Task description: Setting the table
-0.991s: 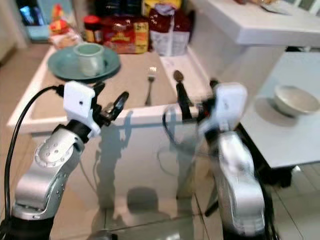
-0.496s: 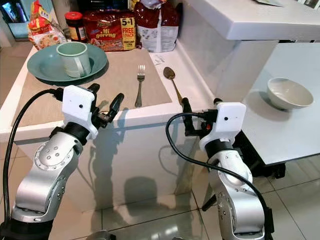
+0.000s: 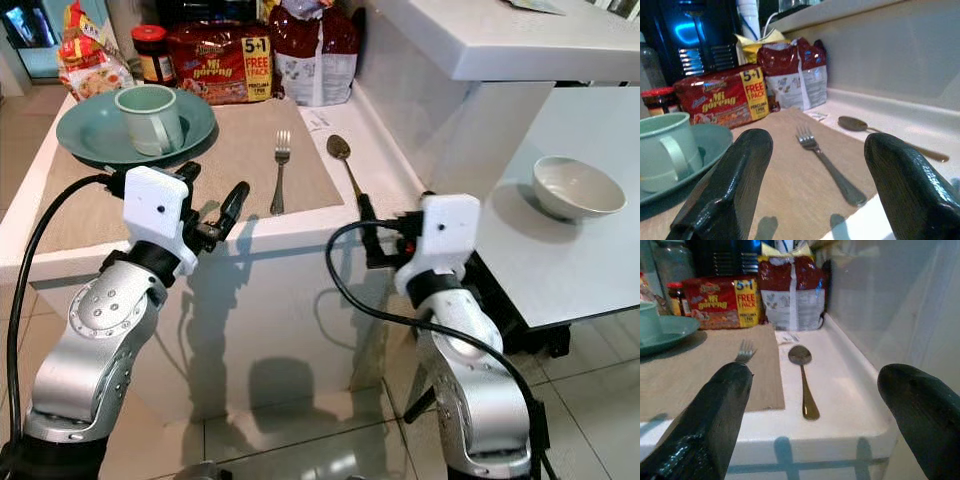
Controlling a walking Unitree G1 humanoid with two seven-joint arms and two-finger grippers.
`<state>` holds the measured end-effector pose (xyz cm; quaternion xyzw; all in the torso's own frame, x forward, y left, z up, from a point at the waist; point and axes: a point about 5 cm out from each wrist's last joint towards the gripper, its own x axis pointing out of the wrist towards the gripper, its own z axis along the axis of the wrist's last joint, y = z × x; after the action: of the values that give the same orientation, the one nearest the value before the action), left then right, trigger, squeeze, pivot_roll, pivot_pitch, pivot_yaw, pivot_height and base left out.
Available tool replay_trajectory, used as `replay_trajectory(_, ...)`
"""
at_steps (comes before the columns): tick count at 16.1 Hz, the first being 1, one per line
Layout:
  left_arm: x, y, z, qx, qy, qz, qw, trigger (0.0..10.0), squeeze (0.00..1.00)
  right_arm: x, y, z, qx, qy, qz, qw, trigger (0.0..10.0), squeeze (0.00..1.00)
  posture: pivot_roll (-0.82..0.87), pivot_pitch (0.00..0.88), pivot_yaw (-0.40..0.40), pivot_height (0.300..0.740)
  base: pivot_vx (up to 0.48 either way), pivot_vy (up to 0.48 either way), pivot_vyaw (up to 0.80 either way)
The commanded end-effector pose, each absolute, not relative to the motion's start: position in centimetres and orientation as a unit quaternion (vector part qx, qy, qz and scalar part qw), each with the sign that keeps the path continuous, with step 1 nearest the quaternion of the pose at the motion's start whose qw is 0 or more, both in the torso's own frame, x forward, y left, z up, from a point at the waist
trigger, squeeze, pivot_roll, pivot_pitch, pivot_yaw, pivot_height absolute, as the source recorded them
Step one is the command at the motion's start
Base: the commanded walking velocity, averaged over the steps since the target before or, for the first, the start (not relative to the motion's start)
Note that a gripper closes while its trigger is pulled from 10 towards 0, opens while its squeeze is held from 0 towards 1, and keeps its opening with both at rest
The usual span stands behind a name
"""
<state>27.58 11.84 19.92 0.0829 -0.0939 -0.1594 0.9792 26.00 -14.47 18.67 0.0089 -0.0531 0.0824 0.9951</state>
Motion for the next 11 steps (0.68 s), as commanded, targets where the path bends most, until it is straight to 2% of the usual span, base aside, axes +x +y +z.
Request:
replay_trajectory(1, 27.54, 11.63, 20.72, 0.082, -0.111, -0.166, 0.976, 10.0, 0.00, 26.16, -14.67, 18.78, -0.002, -0.052, 0.080, 0.995, 10.0, 0.00, 0.08, 0.032, -0.044, 0.740, 0.394, 0.000, 0.00)
replay_trajectory(6, 27.37, 11.39, 20.45, 0.084, -0.105, -0.181, 0.974, 10.0, 0.00, 26.25, -14.77, 18.78, 0.008, -0.048, 0.079, 0.996, 10.0, 0.00, 0.08, 0.033, -0.040, 0.740, 0.392, 0.000, 0.00)
replay_trajectory(11, 27.46, 11.64, 20.56, 0.085, -0.106, -0.177, 0.975, 10.0, 0.00, 26.19, -14.09, 18.36, -0.004, -0.030, 0.121, 0.992, 10.0, 0.00, 0.08, 0.029, -0.043, 0.740, 0.390, 0.000, 0.00)
